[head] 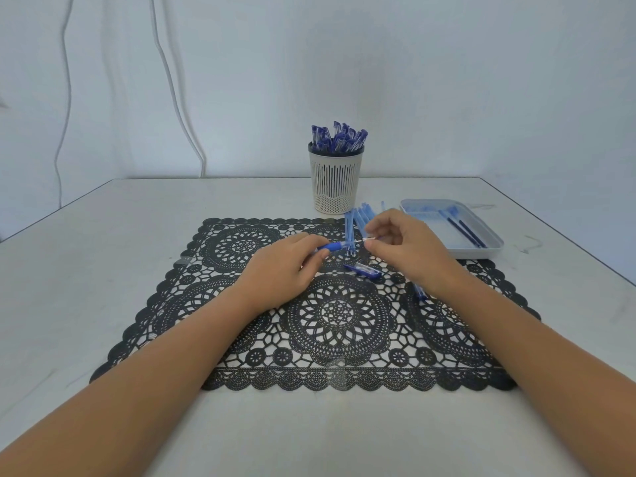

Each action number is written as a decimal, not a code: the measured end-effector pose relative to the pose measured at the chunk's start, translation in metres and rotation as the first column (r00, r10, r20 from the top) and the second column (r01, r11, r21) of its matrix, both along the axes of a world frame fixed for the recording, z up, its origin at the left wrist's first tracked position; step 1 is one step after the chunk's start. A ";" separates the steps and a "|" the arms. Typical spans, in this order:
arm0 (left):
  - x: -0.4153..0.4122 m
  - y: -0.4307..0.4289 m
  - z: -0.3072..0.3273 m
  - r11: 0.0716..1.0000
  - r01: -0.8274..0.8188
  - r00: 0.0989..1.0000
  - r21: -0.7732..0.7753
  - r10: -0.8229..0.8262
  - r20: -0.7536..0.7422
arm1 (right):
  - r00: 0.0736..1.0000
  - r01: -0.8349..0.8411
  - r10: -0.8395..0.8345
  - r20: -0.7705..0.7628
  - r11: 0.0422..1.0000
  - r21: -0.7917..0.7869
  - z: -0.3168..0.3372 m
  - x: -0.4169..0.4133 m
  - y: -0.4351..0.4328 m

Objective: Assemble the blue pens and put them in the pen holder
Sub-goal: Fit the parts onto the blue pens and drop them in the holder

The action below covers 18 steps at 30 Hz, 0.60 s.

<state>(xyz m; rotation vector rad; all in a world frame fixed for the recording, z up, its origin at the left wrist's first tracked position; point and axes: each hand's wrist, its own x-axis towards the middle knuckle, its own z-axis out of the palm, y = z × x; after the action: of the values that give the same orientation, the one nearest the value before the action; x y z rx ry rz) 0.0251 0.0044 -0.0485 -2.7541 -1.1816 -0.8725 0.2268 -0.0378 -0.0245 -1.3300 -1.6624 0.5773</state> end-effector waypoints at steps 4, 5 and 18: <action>0.000 0.002 0.000 0.998 -0.050 0.999 -0.024 0.050 0.010 | 0.997 0.013 -0.011 0.078 1.000 -0.026 0.004 0.004 -0.003; 0.000 0.003 0.000 0.998 -0.060 0.998 -0.028 0.060 0.010 | 0.989 -0.014 0.019 0.145 0.999 -0.038 0.005 0.004 -0.004; 0.000 0.001 0.000 0.997 -0.068 0.997 -0.037 0.069 0.025 | 0.871 -0.145 0.182 0.455 0.983 -0.116 0.000 -0.003 -0.008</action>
<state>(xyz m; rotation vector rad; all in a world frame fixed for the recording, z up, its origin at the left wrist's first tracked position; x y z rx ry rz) 0.0255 0.0057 -0.0481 -2.7197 -1.3006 -0.8913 0.2237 -0.0459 -0.0250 -1.4735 -2.1805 0.4439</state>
